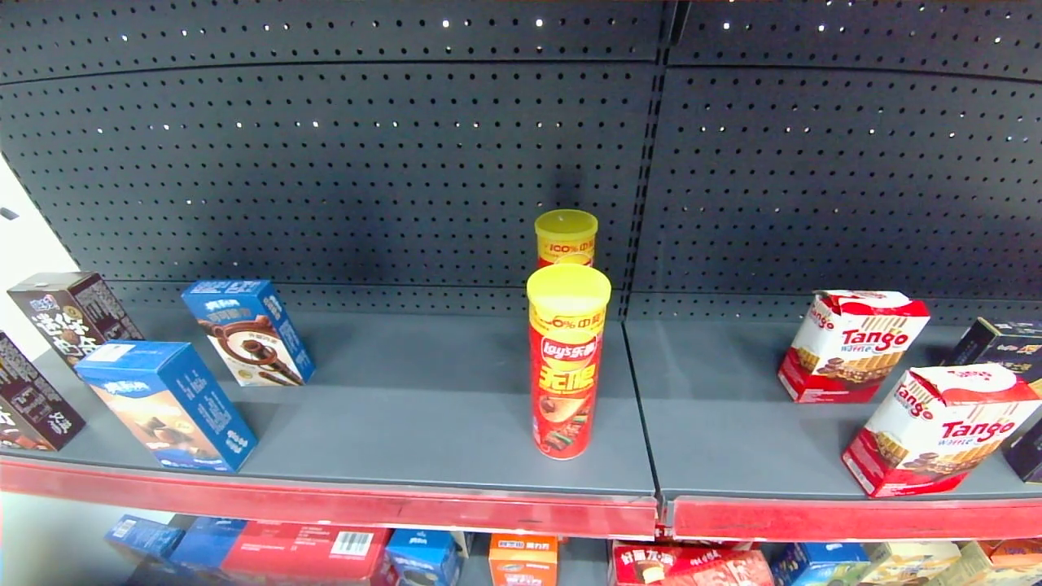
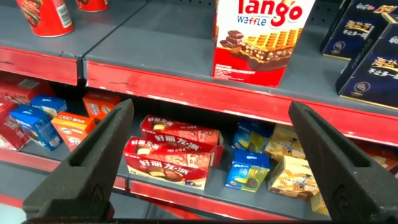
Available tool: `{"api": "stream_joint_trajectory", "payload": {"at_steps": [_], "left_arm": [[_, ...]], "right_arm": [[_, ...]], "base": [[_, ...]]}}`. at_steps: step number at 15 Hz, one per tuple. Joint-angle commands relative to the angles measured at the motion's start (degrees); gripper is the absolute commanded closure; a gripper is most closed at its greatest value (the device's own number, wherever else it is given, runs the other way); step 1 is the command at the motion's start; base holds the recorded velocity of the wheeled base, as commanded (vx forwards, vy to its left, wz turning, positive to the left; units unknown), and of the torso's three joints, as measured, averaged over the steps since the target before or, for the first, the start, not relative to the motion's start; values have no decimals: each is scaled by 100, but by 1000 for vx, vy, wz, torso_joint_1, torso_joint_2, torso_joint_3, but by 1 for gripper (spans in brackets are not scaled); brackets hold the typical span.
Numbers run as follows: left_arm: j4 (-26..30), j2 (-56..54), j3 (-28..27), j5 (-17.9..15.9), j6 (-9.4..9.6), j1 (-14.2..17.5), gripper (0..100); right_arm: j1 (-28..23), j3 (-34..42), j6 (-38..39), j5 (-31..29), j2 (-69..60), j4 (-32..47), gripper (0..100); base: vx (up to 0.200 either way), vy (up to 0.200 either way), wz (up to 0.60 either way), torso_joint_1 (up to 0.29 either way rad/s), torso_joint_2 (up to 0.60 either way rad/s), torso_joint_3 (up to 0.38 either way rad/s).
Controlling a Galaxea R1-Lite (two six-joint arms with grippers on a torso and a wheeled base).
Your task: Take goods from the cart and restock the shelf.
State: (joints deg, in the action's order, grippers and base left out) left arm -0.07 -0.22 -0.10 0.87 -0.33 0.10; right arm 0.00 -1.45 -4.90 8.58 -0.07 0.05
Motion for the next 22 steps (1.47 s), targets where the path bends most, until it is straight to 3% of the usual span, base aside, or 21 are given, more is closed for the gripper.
{"api": "stream_joint_trajectory", "payload": {"at_steps": [1, 4, 7, 22], "left_arm": [[-1, 22, 10, -7, 42, 8, 0], [-1, 22, 10, -87, 182, 8, 0], [-10, 22, 10, -69, 455, 8, 0], [-1, 22, 10, -43, 376, 8, 0]], "right_arm": [[0, 4, 7, 3, 7, -5, 0], [0, 13, 15, -23, 7, -84, 0], [0, 31, 15, -225, 7, -102, 0], [0, 40, 7, -225, 7, -102, 0]], "base": [[0, 0, 0, 0, 0, 0], [0, 0, 0, 0, 0, 0], [0, 0, 0, 0, 0, 0], [0, 0, 0, 0, 0, 0]]}}
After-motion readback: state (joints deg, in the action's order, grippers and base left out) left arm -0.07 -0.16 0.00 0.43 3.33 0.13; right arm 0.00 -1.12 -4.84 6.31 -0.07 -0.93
